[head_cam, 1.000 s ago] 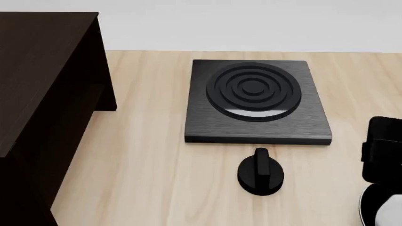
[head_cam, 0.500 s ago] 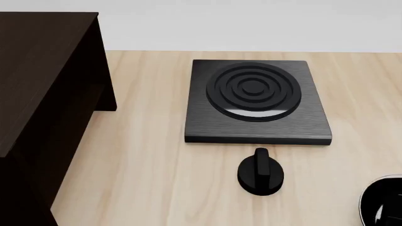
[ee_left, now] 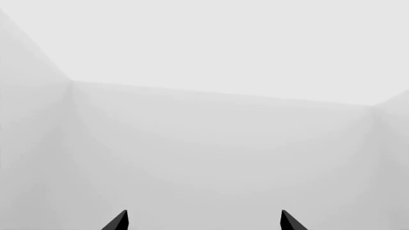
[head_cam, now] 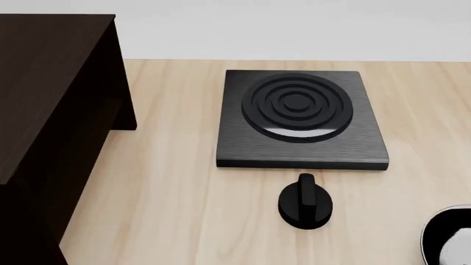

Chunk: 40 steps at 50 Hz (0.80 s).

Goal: Put the frying pan under the cabinet shelf.

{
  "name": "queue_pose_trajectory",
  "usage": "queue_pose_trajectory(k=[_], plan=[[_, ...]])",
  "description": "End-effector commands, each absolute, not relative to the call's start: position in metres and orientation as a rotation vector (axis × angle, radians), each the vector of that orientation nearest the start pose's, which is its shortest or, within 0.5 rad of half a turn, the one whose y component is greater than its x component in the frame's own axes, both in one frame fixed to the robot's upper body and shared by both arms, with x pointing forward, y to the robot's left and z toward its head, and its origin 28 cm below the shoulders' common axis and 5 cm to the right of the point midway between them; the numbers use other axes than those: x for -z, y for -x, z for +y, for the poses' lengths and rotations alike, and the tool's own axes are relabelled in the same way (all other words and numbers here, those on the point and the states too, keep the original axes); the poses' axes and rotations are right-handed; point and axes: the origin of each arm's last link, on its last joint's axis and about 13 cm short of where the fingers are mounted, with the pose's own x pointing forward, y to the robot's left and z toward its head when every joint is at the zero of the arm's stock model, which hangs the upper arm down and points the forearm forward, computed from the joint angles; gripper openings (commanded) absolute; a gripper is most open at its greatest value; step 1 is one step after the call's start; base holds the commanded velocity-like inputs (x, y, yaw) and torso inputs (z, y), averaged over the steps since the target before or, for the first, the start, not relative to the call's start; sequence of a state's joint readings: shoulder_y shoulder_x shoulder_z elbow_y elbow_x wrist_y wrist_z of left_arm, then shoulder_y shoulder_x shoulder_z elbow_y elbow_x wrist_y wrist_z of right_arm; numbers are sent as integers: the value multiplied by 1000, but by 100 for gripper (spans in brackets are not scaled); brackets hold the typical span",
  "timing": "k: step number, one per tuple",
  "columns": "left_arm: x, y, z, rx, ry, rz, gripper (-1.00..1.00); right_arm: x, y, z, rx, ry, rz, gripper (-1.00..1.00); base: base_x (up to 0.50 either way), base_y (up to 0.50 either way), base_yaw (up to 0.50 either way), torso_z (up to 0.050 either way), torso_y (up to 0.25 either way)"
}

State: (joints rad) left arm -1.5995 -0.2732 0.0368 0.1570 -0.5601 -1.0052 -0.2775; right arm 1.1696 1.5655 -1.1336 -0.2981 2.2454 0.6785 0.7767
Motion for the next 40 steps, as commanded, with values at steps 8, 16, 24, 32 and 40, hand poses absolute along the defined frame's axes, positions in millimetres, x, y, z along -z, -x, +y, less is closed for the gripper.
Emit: queue_pose_trajectory(k=[8, 16, 24, 32, 40], plan=[[-450, -278, 239, 37, 75, -694, 100, -213, -168, -260, 266, -195, 910, 100, 0, 0, 0, 0, 0], [-448, -281, 239, 38, 72, -687, 100, -201, -165, -264, 275, -182, 940, 100, 0, 0, 0, 0, 0], [-445, -284, 238, 37, 68, -681, 100, -191, -163, -267, 278, -176, 960, 100, 0, 0, 0, 0, 0], [-443, -286, 239, 34, 68, -680, 100, -174, -161, -270, 284, -191, 995, 100, 0, 0, 0, 0, 0], [-444, -285, 238, 36, 67, -680, 100, -168, -160, -272, 281, -194, 1010, 100, 0, 0, 0, 0, 0]])
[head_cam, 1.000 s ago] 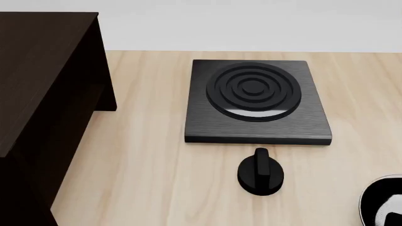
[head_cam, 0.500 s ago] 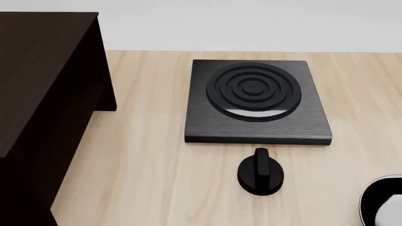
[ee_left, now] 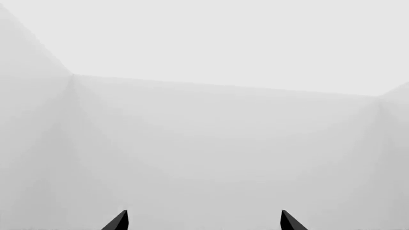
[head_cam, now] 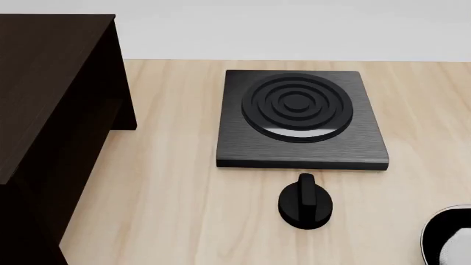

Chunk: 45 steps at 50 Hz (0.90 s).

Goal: Put the frying pan under the cabinet shelf.

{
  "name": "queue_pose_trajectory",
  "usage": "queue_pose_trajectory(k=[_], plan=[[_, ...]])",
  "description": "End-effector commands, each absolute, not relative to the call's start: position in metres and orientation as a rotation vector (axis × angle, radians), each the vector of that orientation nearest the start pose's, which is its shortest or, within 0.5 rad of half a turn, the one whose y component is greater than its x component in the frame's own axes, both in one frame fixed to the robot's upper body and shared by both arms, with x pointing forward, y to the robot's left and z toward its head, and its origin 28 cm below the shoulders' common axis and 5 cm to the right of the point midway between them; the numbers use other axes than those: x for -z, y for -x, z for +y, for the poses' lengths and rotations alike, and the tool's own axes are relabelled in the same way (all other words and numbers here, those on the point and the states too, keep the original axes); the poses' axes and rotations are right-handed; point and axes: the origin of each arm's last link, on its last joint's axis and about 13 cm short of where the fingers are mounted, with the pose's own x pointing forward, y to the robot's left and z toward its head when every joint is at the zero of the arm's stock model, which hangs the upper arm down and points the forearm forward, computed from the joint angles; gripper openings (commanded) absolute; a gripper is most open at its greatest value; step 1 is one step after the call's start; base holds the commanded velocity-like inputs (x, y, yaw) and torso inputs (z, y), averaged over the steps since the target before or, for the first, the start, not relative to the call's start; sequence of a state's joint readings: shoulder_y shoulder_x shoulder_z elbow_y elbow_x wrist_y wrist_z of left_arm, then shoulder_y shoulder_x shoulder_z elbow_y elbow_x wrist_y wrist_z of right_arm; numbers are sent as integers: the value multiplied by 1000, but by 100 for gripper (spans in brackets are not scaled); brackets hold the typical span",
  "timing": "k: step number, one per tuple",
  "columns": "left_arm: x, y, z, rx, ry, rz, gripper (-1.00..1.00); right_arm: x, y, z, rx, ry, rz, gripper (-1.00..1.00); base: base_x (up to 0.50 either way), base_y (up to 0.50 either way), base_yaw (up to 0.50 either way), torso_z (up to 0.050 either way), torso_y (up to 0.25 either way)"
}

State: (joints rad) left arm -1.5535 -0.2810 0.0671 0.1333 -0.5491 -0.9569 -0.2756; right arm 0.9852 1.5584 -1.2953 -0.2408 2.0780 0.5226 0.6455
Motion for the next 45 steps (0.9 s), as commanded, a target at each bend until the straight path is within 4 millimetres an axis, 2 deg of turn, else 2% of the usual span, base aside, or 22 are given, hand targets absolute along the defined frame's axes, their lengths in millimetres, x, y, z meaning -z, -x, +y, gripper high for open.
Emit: queue_pose_trajectory(k=[1, 25, 45], plan=[[-444, -285, 237, 36, 67, -679, 100, -167, -161, -272, 279, -193, 1011, 100, 0, 0, 0, 0, 0], [-440, -290, 242, 21, 64, -674, 100, -146, -169, -272, 257, -211, 1055, 100, 0, 0, 0, 0, 0], [-440, -288, 243, 17, 69, -672, 100, -131, -148, -294, 255, -234, 1086, 100, 0, 0, 0, 0, 0]])
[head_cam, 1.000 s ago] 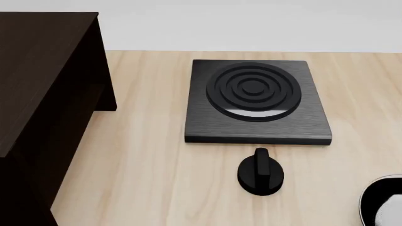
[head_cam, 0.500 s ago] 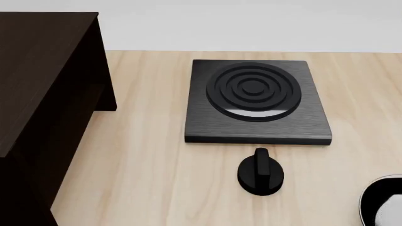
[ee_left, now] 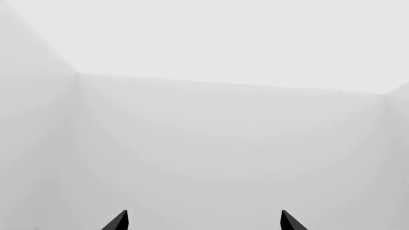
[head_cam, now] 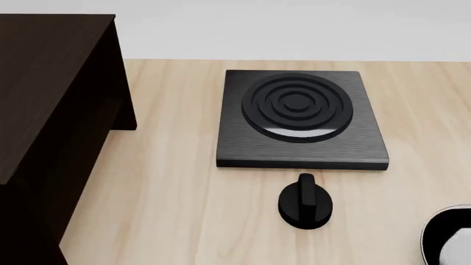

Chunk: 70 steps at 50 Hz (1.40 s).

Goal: Put the frying pan under the cabinet shelf.

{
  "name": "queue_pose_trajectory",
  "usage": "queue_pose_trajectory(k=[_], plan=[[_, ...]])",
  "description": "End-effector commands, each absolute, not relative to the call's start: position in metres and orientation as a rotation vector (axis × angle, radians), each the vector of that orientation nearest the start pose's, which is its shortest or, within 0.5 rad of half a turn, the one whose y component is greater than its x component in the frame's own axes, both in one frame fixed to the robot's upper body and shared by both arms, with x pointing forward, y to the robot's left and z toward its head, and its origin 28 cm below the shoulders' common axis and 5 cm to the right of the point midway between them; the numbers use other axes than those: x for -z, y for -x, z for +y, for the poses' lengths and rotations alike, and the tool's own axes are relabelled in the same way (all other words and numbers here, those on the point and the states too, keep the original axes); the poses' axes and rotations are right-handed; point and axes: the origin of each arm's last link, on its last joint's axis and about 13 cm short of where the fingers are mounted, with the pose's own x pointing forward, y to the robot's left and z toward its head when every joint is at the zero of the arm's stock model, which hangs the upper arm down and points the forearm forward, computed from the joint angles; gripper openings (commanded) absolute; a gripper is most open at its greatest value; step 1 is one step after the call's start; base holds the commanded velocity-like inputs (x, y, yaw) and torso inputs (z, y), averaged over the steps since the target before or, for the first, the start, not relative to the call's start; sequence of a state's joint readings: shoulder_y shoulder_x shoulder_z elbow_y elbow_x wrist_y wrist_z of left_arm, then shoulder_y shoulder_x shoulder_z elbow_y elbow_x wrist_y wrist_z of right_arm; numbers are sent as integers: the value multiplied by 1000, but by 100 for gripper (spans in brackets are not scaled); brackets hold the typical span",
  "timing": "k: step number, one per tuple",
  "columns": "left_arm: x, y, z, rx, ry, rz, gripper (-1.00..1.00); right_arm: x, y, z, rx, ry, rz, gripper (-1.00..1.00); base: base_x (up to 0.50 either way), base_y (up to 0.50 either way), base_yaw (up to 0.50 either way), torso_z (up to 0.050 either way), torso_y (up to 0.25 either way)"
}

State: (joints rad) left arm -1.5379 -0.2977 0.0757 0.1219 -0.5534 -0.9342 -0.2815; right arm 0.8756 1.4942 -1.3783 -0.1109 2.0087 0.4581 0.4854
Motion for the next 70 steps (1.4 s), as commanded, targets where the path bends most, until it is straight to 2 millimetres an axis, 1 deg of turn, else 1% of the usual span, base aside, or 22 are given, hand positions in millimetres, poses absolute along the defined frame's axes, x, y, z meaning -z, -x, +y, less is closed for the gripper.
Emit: queue_pose_trajectory(k=[1, 6, 13, 14, 26, 32, 35, 38, 39, 40, 42, 43, 51, 63, 70], plan=[[-440, -288, 243, 17, 70, -671, 100, -129, -147, -295, 256, -236, 1087, 100, 0, 0, 0, 0, 0], [-439, -289, 243, 16, 71, -670, 100, -126, -145, -296, 251, -243, 1094, 100, 0, 0, 0, 0, 0], [-439, -288, 244, 14, 73, -672, 100, -123, -149, -290, 243, -242, 1099, 100, 0, 0, 0, 0, 0], [-439, -289, 244, 14, 72, -672, 100, -123, -149, -290, 241, -241, 1098, -100, 0, 0, 0, 0, 0], [-439, -288, 244, 12, 77, -673, 100, -134, -151, -288, 248, -232, 1064, -100, 0, 0, 0, 0, 0], [-440, -287, 244, 13, 79, -676, 100, -147, -150, -290, 258, -237, 1016, -100, 0, 0, 0, 0, 0], [-440, -286, 245, 13, 79, -678, 100, -158, -154, -287, 266, -233, 981, -100, 0, 0, 0, 0, 0], [-441, -285, 245, 13, 81, -681, 100, -177, -163, -276, 273, -219, 941, -100, 0, 0, 0, 0, 0], [-441, -285, 245, 12, 81, -681, 100, -181, -164, -274, 275, -214, 934, -100, 0, 0, 0, 0, 0], [-442, -285, 245, 12, 82, -682, 100, -189, -168, -269, 275, -208, 917, -100, 0, 0, 0, 0, 0], [-442, -285, 245, 12, 83, -683, 100, -195, -170, -266, 278, -201, 906, -100, 0, 0, 0, 0, 0], [-442, -284, 245, 12, 85, -684, 100, -204, -173, -263, 275, -196, 887, -100, 0, 0, 0, 0, 0], [-444, -282, 245, 13, 90, -687, 100, -239, -176, -256, 263, -151, 812, -100, 0, 0, 0, 0, 0], [-447, -280, 246, 10, 91, -694, 100, -281, -170, -265, 241, -103, 717, -100, 0, 0, 0, 0, 1], [-447, -281, 247, 8, 91, -695, 100, -297, -168, -269, 239, -81, 679, -100, 0, 0, 1, 0, 1]])
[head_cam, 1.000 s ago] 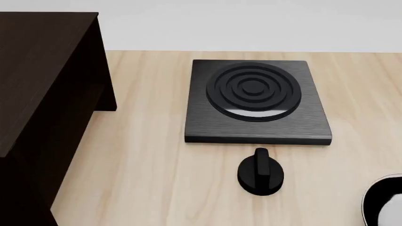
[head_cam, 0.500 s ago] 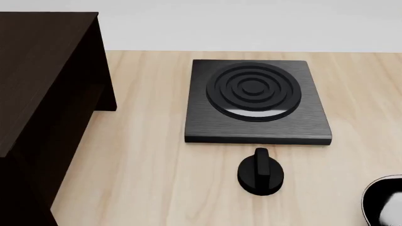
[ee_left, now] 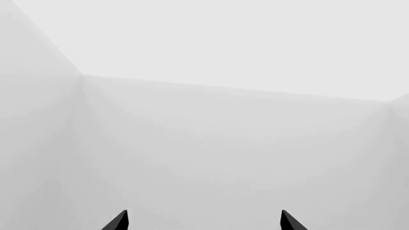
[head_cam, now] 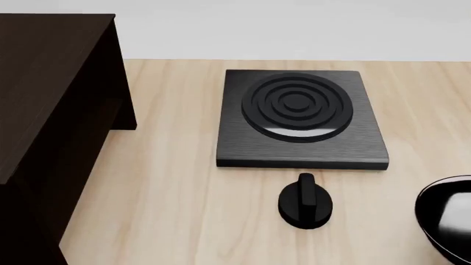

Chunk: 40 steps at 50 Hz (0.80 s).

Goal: Put the frying pan under the cabinet shelf.

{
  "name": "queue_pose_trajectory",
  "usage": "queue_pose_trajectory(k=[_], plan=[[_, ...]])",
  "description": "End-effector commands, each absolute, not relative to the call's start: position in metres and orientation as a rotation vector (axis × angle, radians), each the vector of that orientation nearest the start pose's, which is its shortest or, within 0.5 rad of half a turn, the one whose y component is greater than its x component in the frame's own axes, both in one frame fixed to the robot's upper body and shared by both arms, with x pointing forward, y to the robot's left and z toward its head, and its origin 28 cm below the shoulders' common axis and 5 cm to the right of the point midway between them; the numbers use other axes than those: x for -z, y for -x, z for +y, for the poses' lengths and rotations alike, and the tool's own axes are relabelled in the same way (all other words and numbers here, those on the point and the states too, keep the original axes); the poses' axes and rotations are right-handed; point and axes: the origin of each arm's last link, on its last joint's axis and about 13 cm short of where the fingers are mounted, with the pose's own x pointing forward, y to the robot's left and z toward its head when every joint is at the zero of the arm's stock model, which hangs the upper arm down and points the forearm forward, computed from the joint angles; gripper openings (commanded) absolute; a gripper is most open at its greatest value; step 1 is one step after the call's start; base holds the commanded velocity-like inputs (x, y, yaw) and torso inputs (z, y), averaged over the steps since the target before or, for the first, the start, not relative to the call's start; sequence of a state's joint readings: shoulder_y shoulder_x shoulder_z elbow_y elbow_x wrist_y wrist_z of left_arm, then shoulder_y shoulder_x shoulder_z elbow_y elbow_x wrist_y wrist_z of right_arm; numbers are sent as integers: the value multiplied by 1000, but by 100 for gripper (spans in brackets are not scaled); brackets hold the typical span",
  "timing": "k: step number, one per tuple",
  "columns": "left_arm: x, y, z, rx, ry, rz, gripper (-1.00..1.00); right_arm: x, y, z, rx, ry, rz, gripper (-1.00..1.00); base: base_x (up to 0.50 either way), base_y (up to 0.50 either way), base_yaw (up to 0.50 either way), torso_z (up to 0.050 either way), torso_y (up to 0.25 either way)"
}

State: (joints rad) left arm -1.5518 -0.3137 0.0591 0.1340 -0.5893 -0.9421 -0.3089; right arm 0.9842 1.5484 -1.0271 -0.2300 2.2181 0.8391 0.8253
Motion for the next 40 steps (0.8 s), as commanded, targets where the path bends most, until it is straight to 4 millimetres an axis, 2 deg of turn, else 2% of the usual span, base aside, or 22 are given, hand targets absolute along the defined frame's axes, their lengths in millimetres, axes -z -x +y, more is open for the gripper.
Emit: queue_pose_trajectory(k=[1, 11, 18, 28, 31, 40], plan=[[-447, -280, 247, 7, 91, -696, 100, -300, -167, -270, 238, -77, 671, -100, 0, 0, 0, 0, 0], [-448, -279, 248, 5, 94, -699, 100, -324, -166, -270, 230, -38, 615, -100, 0, 0, 1, 0, 1], [-448, -280, 248, 5, 94, -702, 100, -343, -176, -266, 219, -5, 590, -100, 0, 0, 1, 0, 1], [-450, -278, 249, 6, 93, -709, 100, -362, -211, -255, 161, 57, 595, -100, 0, 0, 1, 0, 2], [-451, -278, 249, 4, 91, -712, 100, -369, -228, -249, 136, 80, 593, -100, 0, 0, 0, 0, 0], [-453, -275, 251, -3, 88, -716, 100, -377, -260, -232, 52, 126, 592, -100, 0, 0, 0, 0, 1]])
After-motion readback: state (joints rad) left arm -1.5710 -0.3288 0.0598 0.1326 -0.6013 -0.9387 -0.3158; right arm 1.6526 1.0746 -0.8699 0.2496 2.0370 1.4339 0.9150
